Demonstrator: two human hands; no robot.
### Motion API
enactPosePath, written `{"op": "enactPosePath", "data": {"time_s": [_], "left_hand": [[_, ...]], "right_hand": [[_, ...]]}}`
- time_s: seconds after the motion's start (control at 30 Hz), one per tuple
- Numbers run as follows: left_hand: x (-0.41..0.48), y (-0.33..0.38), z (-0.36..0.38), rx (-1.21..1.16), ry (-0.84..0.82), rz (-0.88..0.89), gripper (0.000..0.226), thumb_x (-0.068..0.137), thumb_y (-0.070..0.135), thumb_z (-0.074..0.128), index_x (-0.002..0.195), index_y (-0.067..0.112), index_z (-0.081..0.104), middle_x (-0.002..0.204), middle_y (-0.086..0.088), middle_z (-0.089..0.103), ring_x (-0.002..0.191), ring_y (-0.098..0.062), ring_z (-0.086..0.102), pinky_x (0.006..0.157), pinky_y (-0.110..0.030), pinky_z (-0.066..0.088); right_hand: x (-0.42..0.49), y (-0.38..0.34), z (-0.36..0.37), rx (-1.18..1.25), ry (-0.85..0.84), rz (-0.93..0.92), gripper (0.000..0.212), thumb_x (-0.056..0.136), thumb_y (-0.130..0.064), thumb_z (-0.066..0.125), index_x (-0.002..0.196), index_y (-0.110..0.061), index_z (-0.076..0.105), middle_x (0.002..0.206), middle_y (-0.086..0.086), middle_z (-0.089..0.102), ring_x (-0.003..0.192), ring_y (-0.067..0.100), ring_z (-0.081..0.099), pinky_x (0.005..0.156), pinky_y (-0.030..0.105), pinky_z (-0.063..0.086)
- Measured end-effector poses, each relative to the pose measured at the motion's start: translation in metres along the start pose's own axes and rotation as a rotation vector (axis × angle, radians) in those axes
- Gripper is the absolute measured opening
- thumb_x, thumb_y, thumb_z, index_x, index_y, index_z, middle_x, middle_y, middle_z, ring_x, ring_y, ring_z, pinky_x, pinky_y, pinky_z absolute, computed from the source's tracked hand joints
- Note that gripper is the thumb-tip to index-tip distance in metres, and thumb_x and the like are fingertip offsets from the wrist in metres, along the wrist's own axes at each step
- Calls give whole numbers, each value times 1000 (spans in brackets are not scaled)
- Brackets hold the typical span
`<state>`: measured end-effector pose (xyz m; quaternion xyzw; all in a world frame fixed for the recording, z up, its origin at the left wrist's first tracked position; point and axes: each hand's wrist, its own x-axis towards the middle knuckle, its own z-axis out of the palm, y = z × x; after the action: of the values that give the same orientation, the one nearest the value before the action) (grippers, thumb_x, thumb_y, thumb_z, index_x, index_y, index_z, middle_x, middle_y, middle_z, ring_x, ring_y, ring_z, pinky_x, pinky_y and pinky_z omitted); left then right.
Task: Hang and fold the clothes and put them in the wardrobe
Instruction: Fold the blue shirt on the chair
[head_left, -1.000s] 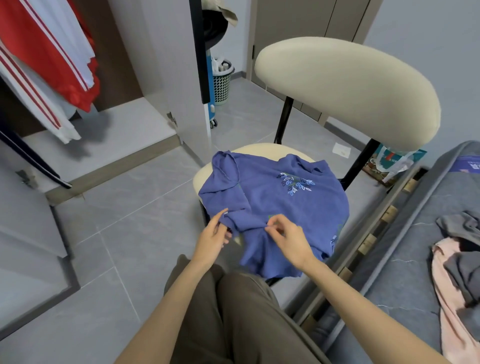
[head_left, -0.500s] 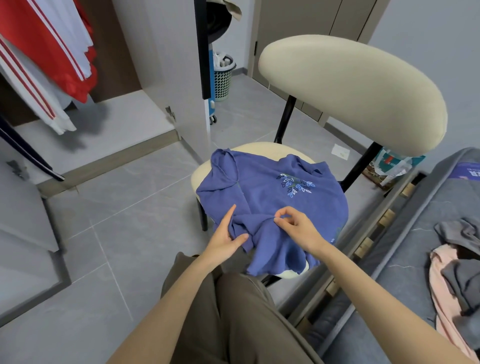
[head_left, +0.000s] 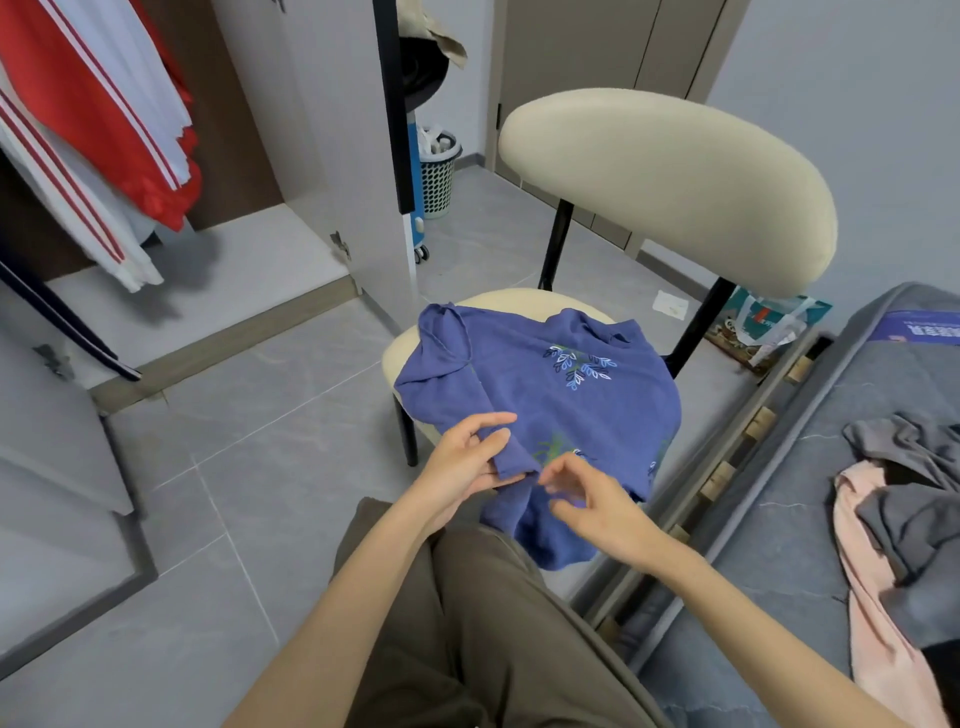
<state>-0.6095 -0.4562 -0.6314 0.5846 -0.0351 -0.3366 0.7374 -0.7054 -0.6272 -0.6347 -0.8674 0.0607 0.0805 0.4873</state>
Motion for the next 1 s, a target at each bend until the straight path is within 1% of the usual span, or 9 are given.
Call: {"op": "enactPosePath", "data": {"time_s": [0.1, 0.2, 0.33, 0.47, 0.63, 0.73, 0.83, 0.93, 1.0], "left_hand": [[-7, 6, 8, -45, -25, 0, 17, 98, 11, 52, 112, 11, 62, 107, -19, 59, 84, -19, 72, 72, -31, 59], [-12, 12, 15, -95, -37, 0, 17, 99, 9, 51, 109, 10, 64, 102, -17, 62, 83, -21, 72, 68, -30, 59], [-16, 21, 17, -115, -30, 24, 17, 99, 8, 50, 105, 8, 66, 97, -14, 65, 83, -21, 73, 68, -30, 59], [-21, 27, 8, -97, 44, 68, 17, 99, 7, 49, 100, 7, 66, 98, -16, 66, 83, -19, 73, 68, -28, 58], [-30, 22, 6, -152, 141, 104, 20, 101, 5, 44, 99, 5, 64, 102, -19, 64, 80, -19, 73, 66, -28, 59], [-36, 21, 2, -193, 267, 118, 20, 101, 4, 42, 98, 3, 62, 109, -21, 62, 89, -25, 68, 67, -29, 60], [-46, 15, -9, -68, 369, 105, 18, 101, 4, 43, 99, 3, 62, 110, -18, 61, 94, -29, 64, 64, -28, 58], [-55, 6, -20, 167, 392, 36, 23, 98, 2, 46, 87, 6, 66, 97, -14, 62, 75, -24, 64, 51, -23, 56], [-59, 2, -27, 350, 386, -18, 26, 96, 4, 48, 81, 11, 67, 89, -13, 62, 56, -20, 62, 46, -23, 54]], "right_hand": [[-12, 2, 17, -63, 60, 50, 30, 80, -28, 74, 97, -35, 49, 103, -24, 58, 104, -5, 54, 92, 24, 45], [-9, -5, 33, -34, 298, 100, 33, 75, -45, 77, 87, -33, 49, 91, -20, 58, 92, -4, 55, 76, 19, 45], [-4, -11, 41, -18, 489, 116, 26, 83, -26, 69, 73, -29, 45, 68, -11, 55, 67, 5, 54, 62, 29, 41], [-13, -8, 25, -80, 541, 149, 17, 82, -11, 59, 83, -19, 43, 72, -4, 56, 69, 21, 54, 65, 38, 45], [-28, 1, -3, -247, 458, 123, 19, 80, 4, 45, 86, -12, 35, 69, 0, 46, 64, 27, 35, 58, 38, 32], [-39, 9, -16, -431, 313, 165, 18, 81, 6, 42, 89, -10, 37, 86, 19, 58, 74, 34, 45, 63, 40, 35], [-47, 11, -24, -562, 248, 243, 16, 86, -1, 42, 81, -16, 37, 92, 20, 60, 83, 38, 52, 60, 35, 28], [-45, 6, -30, -557, 253, 267, 25, 88, -6, 39, 68, -19, 32, 78, 8, 52, 78, 32, 47, 57, 34, 25], [-39, 2, -34, -576, 254, 242, 19, 88, -13, 41, 71, -19, 36, 73, 2, 50, 78, 31, 47, 54, 34, 25]]}}
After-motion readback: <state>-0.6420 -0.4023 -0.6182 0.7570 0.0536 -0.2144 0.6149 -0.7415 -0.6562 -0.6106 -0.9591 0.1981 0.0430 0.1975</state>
